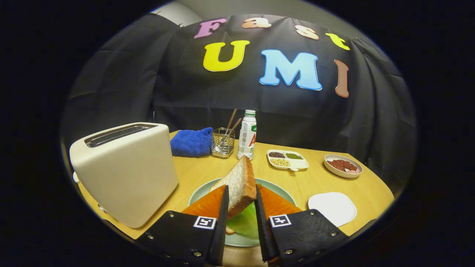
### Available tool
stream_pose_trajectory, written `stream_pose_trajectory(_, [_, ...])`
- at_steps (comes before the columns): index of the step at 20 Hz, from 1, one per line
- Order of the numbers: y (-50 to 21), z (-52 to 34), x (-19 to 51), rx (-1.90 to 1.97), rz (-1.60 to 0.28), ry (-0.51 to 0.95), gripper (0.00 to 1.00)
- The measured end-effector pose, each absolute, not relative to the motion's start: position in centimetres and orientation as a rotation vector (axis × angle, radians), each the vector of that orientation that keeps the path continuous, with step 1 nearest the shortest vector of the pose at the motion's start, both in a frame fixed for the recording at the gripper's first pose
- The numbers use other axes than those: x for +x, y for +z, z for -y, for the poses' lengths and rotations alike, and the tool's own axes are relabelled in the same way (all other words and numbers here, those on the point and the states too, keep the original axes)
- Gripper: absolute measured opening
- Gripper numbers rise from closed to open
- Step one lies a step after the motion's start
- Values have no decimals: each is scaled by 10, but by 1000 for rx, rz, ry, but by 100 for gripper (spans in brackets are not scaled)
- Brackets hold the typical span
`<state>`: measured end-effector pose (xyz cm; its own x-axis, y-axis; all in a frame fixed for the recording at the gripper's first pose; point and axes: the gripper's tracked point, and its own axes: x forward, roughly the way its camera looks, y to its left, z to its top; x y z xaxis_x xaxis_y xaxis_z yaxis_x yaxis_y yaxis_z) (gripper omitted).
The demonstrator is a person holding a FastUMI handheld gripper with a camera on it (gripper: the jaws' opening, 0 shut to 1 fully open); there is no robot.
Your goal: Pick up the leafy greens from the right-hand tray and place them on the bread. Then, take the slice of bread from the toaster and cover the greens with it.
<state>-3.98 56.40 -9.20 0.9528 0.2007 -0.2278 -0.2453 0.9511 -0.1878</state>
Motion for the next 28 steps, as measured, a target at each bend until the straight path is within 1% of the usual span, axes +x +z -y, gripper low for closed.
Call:
stream_pose_trajectory(1, [-93, -560, -40, -222, -208, 221, 42])
stream_pose_trajectory(2, [-93, -557, -40, -219, -205, 217, 42])
stream_pose_trajectory(3, [-94, -556, -39, -214, -206, 220, 47])
stream_pose_trajectory(5, [-99, -550, -36, -199, -223, 217, 51])
stream_pose_trajectory(7, [-102, -540, -32, -196, -241, 203, 59])
stream_pose_trajectory(11, [-90, -522, -34, -150, -214, 196, 59])
stream_pose_trajectory(14, [-61, -497, -41, -151, -108, 204, 59])
stream_pose_trajectory(17, [-40, -449, -43, -189, -44, 167, 59])
stream_pose_trajectory(22, [-16, -396, -54, -179, -3, 181, 58])
stream_pose_trajectory(25, [-14, -368, -56, -175, -9, 219, 59])
stream_pose_trajectory(28, [-16, -324, -54, -158, -26, 224, 58])
